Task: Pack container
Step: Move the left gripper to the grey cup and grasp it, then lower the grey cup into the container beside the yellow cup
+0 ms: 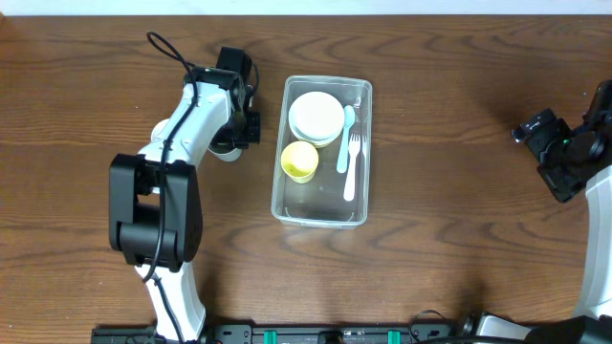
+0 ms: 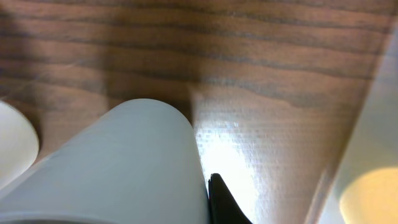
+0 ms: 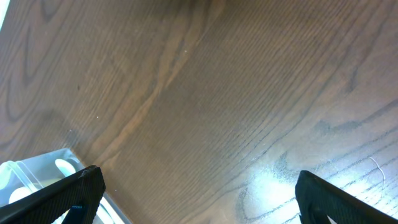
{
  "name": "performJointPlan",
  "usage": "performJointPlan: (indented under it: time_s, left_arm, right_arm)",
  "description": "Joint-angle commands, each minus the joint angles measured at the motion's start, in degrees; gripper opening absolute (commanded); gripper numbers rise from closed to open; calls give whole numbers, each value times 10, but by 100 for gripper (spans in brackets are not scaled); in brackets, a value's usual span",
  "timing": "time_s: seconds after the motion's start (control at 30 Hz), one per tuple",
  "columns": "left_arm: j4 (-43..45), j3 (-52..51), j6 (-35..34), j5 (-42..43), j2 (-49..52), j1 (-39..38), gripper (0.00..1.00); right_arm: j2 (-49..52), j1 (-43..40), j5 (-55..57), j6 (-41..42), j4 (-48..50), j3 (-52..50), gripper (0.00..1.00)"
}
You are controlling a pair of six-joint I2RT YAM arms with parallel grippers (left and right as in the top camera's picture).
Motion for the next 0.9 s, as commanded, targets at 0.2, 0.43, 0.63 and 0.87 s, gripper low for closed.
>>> performJointPlan:
  time_s: [0.2, 0.43, 0.63, 0.87]
  left_arm:
    - [-62, 32, -16, 18, -186, -21, 6]
    - [-117, 31, -17, 23, -304, -140, 6]
    - [-171, 10, -18, 0, -299, -240, 6]
    - [-167, -61, -55, 0, -284, -289, 6]
  right_arm:
    - [2, -5, 0, -3, 0, 3, 99]
    - [2, -5, 0, -3, 0, 3, 99]
    - [2, -5, 0, -3, 0, 3, 99]
    - [2, -5, 0, -3, 0, 3, 99]
